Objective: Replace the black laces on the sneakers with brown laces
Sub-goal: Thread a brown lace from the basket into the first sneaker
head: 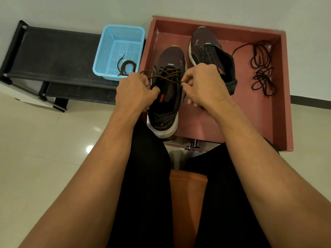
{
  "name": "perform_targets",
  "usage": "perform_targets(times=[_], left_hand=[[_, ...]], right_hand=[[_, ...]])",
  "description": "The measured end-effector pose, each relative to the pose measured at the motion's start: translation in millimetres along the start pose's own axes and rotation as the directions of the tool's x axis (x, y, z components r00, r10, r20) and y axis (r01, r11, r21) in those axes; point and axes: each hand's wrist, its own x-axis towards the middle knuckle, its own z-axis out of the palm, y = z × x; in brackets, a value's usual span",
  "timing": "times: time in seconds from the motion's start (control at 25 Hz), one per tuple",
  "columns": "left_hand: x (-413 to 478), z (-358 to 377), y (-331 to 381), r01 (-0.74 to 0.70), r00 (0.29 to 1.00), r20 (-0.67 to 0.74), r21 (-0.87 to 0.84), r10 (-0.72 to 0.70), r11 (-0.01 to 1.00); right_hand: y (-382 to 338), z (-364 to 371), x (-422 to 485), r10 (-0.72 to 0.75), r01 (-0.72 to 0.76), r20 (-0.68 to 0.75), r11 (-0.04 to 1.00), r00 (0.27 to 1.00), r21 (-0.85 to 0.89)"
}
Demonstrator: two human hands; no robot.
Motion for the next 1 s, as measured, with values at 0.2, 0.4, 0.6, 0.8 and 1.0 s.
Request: perform_targets(times=[0.2,0.4,0.6,0.8,1.0], left_hand=[[-3,-2,2,0.037,0.999,0.009,-0.043,-0.036,0.998],[-2,-1,2,0.016,1.0,0.016,-0.017,-0.015,1.0],[1,1,2,-0.066,0.998,0.024,0.013,0.065,0.998],[2,3,1,-0.064,0.997,0.033,-0.005,0.064,0.998],[2,2,1,-0.063,0.998,0.025,-0.007,0.063,0.998]], right_hand=[[-1,2,-5,0.163,-0.023,0.369,0.935,0.915,-0.353],[-1,2,-8,0.21,-0.018,0.5,0.932,0.84,-0.363],[8,-7,-1,-0.009,0.01,0.069,1.0,0.998,-0.003],[5,-5,-1,-0.002,0.005,0.108,1.0,0.994,-0.03],[1,-2,-5,0.164,-0.025,0.427,0.95,0.889,-0.311]])
